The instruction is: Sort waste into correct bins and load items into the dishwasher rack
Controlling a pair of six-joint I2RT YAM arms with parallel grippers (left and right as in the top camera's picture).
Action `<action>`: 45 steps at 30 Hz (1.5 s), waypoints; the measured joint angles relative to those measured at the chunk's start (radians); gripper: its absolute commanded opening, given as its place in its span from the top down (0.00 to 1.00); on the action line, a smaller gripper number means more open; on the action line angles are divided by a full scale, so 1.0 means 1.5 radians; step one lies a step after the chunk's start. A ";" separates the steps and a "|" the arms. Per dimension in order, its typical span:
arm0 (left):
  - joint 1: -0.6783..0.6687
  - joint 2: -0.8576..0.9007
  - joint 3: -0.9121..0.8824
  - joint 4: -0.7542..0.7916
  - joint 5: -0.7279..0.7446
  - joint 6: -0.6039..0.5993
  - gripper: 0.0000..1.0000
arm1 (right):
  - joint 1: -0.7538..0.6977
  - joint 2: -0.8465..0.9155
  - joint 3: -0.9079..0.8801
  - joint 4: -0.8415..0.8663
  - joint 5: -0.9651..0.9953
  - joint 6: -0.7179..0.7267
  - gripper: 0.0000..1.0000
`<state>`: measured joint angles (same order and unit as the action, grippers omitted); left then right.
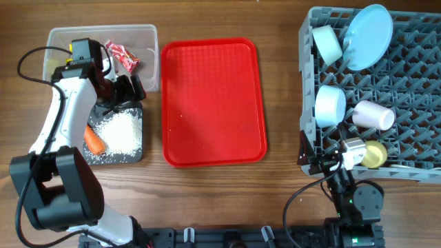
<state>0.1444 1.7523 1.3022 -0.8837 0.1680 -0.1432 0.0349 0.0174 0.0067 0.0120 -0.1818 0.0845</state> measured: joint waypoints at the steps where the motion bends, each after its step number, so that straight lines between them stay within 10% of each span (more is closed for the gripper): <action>1: 0.000 0.000 0.000 0.000 0.000 0.000 0.00 | 0.000 0.000 0.000 0.000 0.000 0.000 0.00; 13: 0.000 -0.032 -0.004 0.000 0.000 0.000 0.00 | 0.000 0.000 0.000 0.000 0.000 0.000 0.00; 32: -0.041 -0.503 -0.006 -0.012 -0.010 0.000 0.00 | 0.000 0.000 0.000 0.000 0.000 0.000 0.00; 45: -0.080 -0.833 -0.616 0.598 0.039 0.000 0.00 | 0.000 -0.001 0.000 0.000 0.001 0.000 0.00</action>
<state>0.0250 0.5026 0.3779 0.0132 0.2268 -0.1432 0.0349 0.0154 0.0063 0.0124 -0.1810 0.0845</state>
